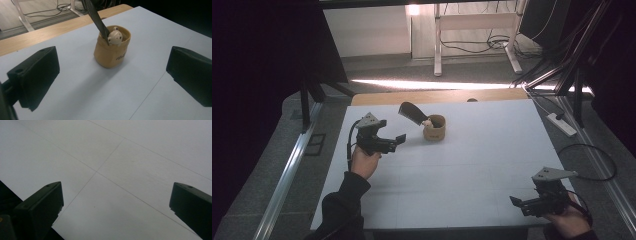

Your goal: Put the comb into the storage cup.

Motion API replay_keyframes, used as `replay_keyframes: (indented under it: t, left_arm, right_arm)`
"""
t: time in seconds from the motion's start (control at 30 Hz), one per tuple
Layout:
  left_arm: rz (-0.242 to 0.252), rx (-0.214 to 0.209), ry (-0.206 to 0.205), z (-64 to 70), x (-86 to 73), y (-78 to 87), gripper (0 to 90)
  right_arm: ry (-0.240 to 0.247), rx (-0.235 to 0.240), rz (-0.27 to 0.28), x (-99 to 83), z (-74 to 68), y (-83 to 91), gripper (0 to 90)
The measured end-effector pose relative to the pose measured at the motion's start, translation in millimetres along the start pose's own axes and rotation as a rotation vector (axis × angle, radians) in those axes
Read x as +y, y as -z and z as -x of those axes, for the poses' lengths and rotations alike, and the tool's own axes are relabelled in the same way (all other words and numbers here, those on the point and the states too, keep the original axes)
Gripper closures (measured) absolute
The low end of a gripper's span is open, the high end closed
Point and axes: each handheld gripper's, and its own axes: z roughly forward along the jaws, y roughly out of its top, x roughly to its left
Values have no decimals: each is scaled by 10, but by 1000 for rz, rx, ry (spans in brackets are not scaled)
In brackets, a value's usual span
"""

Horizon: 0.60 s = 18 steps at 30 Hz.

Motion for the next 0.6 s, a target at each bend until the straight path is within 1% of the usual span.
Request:
replay_keyframes:
  t: [0.13,0.3,0.47,0.6]
  left_arm:
    - [0,-3,4,22,-17,14,0]
    - [-8,0,-1,50,-40,32,0]
    - [-19,21,-21,85,-57,51,0]
    - [-29,26,-20,108,-73,66,0]
  right_arm:
    - [0,2,-2,2,-1,-2,0]
    - [0,2,-1,2,-2,-1,0]
    - [1,2,0,2,-3,2,0]
    - [0,1,1,2,-2,3,0]
